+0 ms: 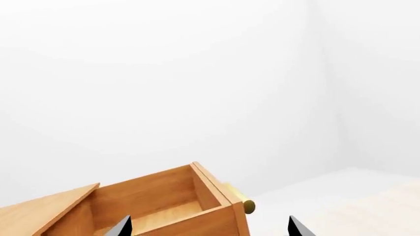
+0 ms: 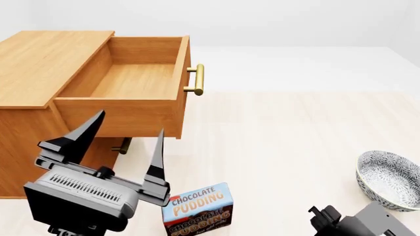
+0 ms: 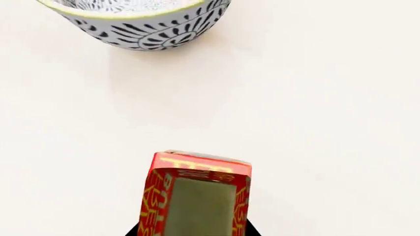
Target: Put the butter at the back in the top drawer of the cabinet and close it.
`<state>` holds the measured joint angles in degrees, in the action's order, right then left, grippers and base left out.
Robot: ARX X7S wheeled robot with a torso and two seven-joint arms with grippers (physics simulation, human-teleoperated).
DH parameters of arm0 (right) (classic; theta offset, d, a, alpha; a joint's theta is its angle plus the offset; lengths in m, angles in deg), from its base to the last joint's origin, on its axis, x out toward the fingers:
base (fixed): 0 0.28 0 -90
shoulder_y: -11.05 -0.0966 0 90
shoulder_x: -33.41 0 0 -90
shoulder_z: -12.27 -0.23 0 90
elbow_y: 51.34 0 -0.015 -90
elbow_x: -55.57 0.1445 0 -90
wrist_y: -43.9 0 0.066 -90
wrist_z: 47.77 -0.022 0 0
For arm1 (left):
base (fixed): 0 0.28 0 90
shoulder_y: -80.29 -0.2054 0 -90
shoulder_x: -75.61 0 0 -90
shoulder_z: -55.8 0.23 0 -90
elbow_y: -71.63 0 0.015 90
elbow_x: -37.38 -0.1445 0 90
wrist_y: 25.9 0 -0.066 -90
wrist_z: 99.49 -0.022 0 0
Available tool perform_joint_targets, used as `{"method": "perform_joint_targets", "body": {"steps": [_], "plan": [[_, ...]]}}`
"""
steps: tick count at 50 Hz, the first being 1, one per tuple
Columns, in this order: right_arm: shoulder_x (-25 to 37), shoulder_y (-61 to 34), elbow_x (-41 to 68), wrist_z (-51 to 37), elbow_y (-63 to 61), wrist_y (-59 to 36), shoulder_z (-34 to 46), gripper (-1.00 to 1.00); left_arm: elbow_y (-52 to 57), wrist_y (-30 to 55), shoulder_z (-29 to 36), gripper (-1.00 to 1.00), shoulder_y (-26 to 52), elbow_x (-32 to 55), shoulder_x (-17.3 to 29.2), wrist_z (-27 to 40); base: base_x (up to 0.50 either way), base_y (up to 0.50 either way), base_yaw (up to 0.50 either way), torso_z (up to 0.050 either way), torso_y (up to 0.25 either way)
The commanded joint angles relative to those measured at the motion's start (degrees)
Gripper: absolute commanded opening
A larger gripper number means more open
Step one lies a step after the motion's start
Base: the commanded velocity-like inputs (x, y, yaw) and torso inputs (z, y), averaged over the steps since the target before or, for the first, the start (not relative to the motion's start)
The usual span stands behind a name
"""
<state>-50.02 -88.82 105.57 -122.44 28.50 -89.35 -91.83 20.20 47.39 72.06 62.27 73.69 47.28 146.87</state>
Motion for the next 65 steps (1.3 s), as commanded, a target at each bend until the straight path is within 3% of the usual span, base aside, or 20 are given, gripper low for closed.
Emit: {"method": "perform_joint_targets", "body": {"steps": [1, 12, 21, 34, 44, 52, 65], "plan": [[2.77, -0.57, -1.08, 1.48, -7.51, -1.6, 4.82, -1.0, -0.3, 0.0, -0.08, 1.0, -0.75, -0.15, -0.67, 0.2, 0.0, 0.0, 0.0, 0.0, 0.0], [5.03, -2.86, 0.56, 9.95, -16.43, 2.04, 7.52, -1.0, -0.63, 0.35, -0.32, 1.0, -1.21, -0.27, -1.49, 0.55, 0.0, 0.0, 0.0, 0.0, 0.0], [9.48, -11.53, 7.46, 14.03, -24.3, -2.09, 9.49, -1.0, -1.19, 1.43, -0.64, 1.0, -1.84, -0.92, -2.94, 2.1, 0.0, 0.0, 0.0, 0.0, 0.0], [10.7, -32.17, 26.84, 6.95, -23.45, -12.27, 10.02, -1.0, 1.61, 12.45, -1.44, 1.0, 0.48, -3.34, -7.18, 8.29, 0.0, 0.0, 0.0, 0.0, 0.001], [9.53, -38.31, 33.78, 2.5, -22.61, -13.73, 10.89, -1.0, 3.5, 25.94, -1.53, 1.0, 3.68, -5.76, -15.57, 12.63, 0.0, 0.0, 0.0, 0.0, 0.001], [8.66, -42.47, 36.45, 1.45, -20.84, -13.98, 11.98, -1.0, 2.23, 36.46, -1.23, 1.0, 5.48, -5.72, -25.08, 14.09, 0.0, 0.0, 0.0, 0.0, 0.001], [8.63, -43.4, 38.34, 1.1, -21.12, -13.74, 12.59, -1.0, -1.07, 44.62, -0.65, 1.0, 4.55, -5.59, -37.07, 13.81, 0.0, 0.0, 0.0, 0.001, 0.001]]}}
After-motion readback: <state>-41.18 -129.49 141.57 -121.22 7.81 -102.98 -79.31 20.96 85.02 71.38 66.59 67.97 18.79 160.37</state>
